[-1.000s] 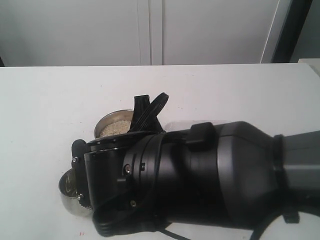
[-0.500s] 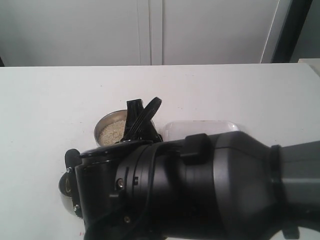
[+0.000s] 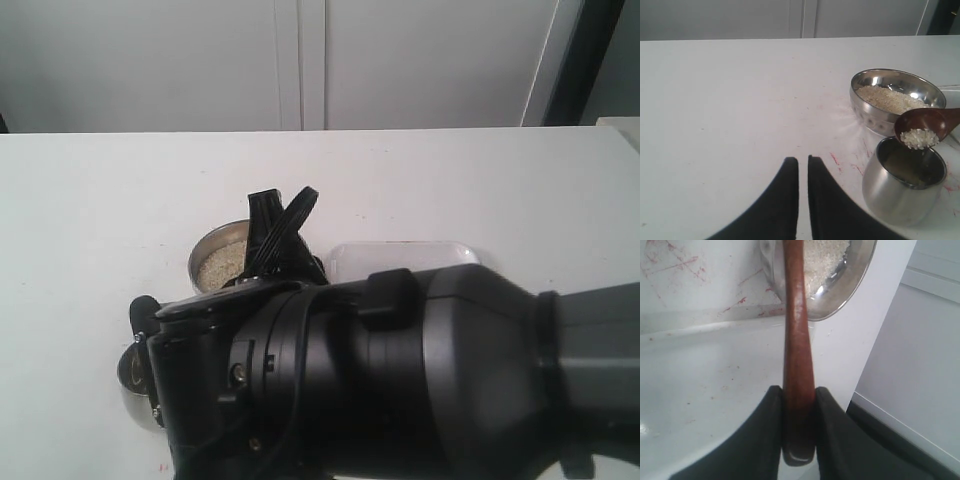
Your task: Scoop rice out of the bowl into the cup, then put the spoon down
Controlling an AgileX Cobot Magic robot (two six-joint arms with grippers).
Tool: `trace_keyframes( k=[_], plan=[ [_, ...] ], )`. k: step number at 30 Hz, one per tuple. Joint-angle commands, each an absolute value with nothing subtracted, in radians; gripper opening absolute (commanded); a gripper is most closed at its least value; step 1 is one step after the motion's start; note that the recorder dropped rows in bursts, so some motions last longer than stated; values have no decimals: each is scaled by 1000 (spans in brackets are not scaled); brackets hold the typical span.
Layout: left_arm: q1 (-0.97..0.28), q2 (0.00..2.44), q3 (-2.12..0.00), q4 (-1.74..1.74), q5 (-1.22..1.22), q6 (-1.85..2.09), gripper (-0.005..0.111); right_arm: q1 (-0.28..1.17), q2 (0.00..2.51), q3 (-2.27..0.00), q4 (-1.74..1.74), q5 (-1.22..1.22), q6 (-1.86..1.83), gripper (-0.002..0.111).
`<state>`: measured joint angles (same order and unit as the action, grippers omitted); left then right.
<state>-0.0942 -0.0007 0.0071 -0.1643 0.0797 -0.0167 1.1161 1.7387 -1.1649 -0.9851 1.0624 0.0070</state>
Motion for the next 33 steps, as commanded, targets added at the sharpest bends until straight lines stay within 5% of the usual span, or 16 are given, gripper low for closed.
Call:
trace_keyframes(
  k=[1,33],
  plan=[
    [-93,0,0,-171,76,-19,14,1117,1737,-1161,-1011,1067,-32,0],
    [-93,0,0,-171,76,-19,14,1117,1737,-1161,-1121,1035,-164,0]
  ],
)
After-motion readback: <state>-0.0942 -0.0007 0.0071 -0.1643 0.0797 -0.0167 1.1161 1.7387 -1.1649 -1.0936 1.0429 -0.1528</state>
